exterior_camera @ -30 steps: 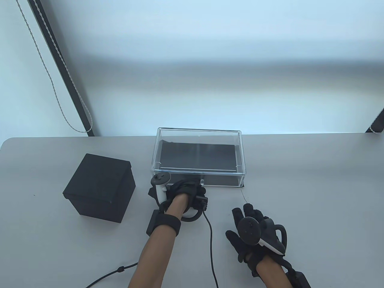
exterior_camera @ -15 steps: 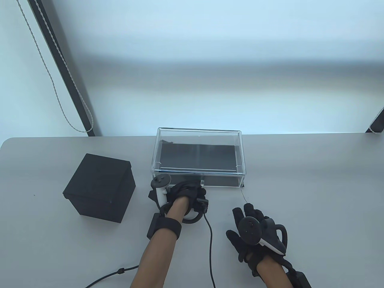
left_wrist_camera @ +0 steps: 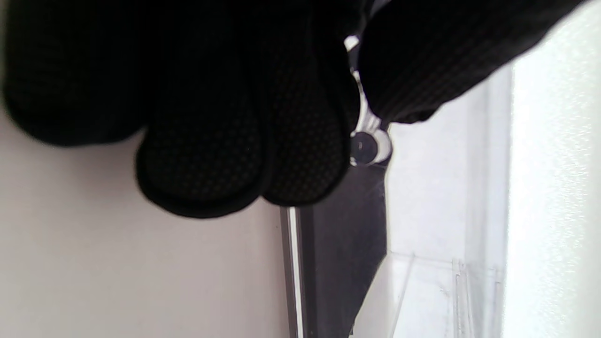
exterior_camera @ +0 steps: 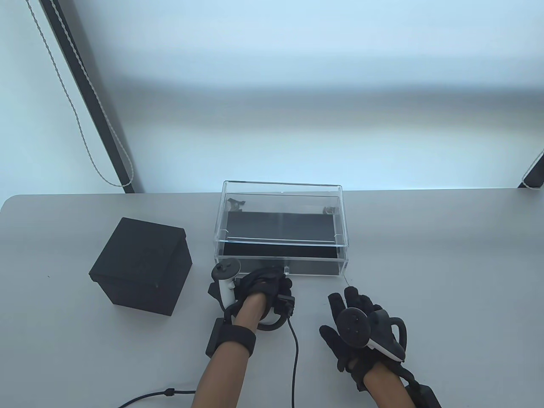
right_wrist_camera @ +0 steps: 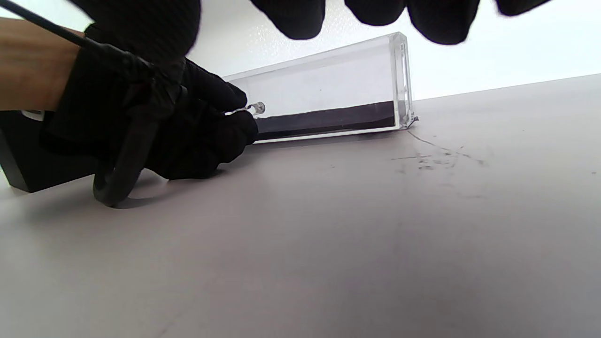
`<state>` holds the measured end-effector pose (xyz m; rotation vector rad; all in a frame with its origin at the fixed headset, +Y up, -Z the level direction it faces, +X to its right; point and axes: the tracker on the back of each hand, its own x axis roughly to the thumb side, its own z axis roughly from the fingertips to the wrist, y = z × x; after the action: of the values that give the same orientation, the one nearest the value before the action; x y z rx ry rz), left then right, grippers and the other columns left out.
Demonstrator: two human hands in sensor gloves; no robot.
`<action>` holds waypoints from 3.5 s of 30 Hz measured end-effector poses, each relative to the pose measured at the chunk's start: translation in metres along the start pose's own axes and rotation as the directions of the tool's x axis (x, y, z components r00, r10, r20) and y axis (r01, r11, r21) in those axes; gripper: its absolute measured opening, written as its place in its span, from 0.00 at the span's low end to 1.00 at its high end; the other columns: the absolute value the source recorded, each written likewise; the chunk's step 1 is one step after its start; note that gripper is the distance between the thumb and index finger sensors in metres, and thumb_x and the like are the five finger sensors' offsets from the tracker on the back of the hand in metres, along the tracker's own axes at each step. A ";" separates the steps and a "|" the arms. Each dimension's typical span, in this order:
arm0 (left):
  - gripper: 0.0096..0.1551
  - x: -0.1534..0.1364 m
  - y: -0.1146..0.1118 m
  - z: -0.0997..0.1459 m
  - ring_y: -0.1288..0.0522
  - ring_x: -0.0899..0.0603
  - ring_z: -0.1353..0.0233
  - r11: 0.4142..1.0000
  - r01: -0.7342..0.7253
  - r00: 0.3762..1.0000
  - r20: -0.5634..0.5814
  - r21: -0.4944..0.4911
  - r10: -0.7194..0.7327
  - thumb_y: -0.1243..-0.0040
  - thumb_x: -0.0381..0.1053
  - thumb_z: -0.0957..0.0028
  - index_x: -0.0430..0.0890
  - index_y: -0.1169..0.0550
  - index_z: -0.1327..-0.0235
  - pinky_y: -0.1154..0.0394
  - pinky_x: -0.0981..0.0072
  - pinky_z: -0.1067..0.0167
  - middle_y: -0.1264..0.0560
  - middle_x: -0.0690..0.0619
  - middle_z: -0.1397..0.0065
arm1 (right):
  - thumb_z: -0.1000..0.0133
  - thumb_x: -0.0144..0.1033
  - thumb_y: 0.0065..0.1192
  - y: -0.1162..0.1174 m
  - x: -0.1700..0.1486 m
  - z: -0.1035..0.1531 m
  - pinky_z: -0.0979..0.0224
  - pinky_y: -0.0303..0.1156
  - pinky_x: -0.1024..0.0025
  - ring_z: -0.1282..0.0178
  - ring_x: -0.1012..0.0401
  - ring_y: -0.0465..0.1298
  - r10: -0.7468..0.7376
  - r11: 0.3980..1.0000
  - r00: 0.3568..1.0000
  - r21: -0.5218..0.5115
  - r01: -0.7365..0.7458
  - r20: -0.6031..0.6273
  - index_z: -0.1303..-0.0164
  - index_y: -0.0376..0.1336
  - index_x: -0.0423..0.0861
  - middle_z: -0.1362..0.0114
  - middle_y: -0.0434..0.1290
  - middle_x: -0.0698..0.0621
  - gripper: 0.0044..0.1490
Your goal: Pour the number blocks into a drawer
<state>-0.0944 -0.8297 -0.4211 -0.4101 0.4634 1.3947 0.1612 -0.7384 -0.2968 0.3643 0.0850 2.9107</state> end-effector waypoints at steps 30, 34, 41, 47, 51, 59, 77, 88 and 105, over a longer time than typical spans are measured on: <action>0.31 -0.035 -0.002 0.054 0.12 0.46 0.56 1.000 -0.004 1.000 -0.013 0.004 0.004 0.36 0.63 0.54 0.40 0.20 0.52 0.16 0.56 0.59 0.11 0.53 0.55 | 0.52 0.61 0.55 -0.003 -0.004 0.000 0.31 0.52 0.26 0.26 0.27 0.55 -0.031 0.999 0.999 -0.040 0.032 0.023 0.25 0.48 0.43 0.20 0.46 0.31 0.52; 0.31 -0.035 -0.002 0.055 0.12 0.46 0.56 1.000 -0.002 1.000 -0.014 0.003 0.002 0.36 0.63 0.54 0.40 0.20 0.52 0.16 0.56 0.60 0.11 0.53 0.55 | 0.52 0.61 0.56 -0.004 -0.005 0.000 0.31 0.52 0.26 0.26 0.27 0.54 -0.036 0.998 0.999 -0.043 0.037 0.026 0.25 0.48 0.43 0.20 0.46 0.31 0.52; 0.31 -0.034 -0.002 0.056 0.13 0.45 0.55 1.000 -0.007 1.000 -0.016 -0.013 0.007 0.36 0.62 0.54 0.39 0.20 0.51 0.16 0.55 0.59 0.11 0.52 0.54 | 0.52 0.61 0.56 -0.004 -0.006 0.000 0.31 0.52 0.26 0.26 0.27 0.55 -0.041 0.998 0.999 -0.047 0.042 0.026 0.25 0.48 0.43 0.20 0.46 0.31 0.52; 0.31 -0.034 -0.001 0.057 0.13 0.43 0.53 1.000 -0.012 1.000 -0.016 -0.027 0.011 0.37 0.61 0.53 0.39 0.21 0.49 0.16 0.54 0.58 0.12 0.50 0.52 | 0.52 0.61 0.56 -0.005 -0.006 0.001 0.31 0.52 0.26 0.26 0.27 0.55 -0.042 0.998 0.999 -0.045 0.043 0.024 0.25 0.48 0.43 0.20 0.46 0.31 0.52; 0.31 -0.030 0.002 0.059 0.15 0.41 0.50 0.998 0.023 0.999 -0.028 -0.052 -0.025 0.38 0.60 0.52 0.38 0.22 0.46 0.17 0.52 0.56 0.13 0.47 0.49 | 0.52 0.61 0.56 -0.005 -0.007 0.001 0.31 0.52 0.26 0.26 0.27 0.55 -0.044 0.998 0.999 -0.046 0.045 0.023 0.25 0.48 0.43 0.20 0.46 0.31 0.52; 0.38 -0.006 0.018 0.067 0.20 0.35 0.40 0.971 0.196 0.980 -0.013 -0.136 -0.199 0.42 0.62 0.50 0.37 0.27 0.37 0.23 0.43 0.46 0.18 0.39 0.37 | 0.52 0.61 0.56 -0.007 -0.007 0.002 0.31 0.52 0.26 0.26 0.27 0.55 -0.047 0.998 0.999 -0.044 0.048 0.020 0.25 0.48 0.43 0.20 0.46 0.31 0.52; 0.42 0.142 0.106 0.133 0.33 0.30 0.26 0.901 0.415 0.805 0.409 0.130 -0.430 0.45 0.67 0.51 0.44 0.33 0.29 0.35 0.33 0.34 0.31 0.39 0.22 | 0.52 0.61 0.56 -0.009 -0.007 0.003 0.31 0.52 0.26 0.26 0.27 0.55 -0.049 0.998 0.999 -0.040 0.050 0.014 0.25 0.48 0.43 0.20 0.46 0.31 0.52; 0.42 0.145 0.198 0.122 0.44 0.31 0.19 0.691 0.544 0.625 0.321 0.476 -0.712 0.45 0.66 0.51 0.48 0.36 0.26 0.50 0.27 0.27 0.39 0.42 0.16 | 0.52 0.61 0.56 -0.010 -0.008 0.003 0.31 0.52 0.26 0.26 0.27 0.55 -0.056 0.998 0.998 -0.040 0.056 0.010 0.25 0.48 0.43 0.20 0.46 0.31 0.52; 0.41 0.092 0.236 0.083 0.58 0.41 0.15 0.563 0.633 0.555 0.195 0.532 -0.809 0.48 0.68 0.51 0.57 0.38 0.24 0.68 0.33 0.26 0.49 0.54 0.12 | 0.52 0.61 0.56 -0.009 -0.008 0.003 0.31 0.52 0.26 0.26 0.27 0.55 -0.058 0.998 0.998 -0.019 0.058 -0.004 0.25 0.48 0.43 0.20 0.46 0.31 0.52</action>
<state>-0.3124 -0.6770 -0.4013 0.0727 0.1547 0.4745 0.1718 -0.7309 -0.2967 0.3462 0.0681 2.8535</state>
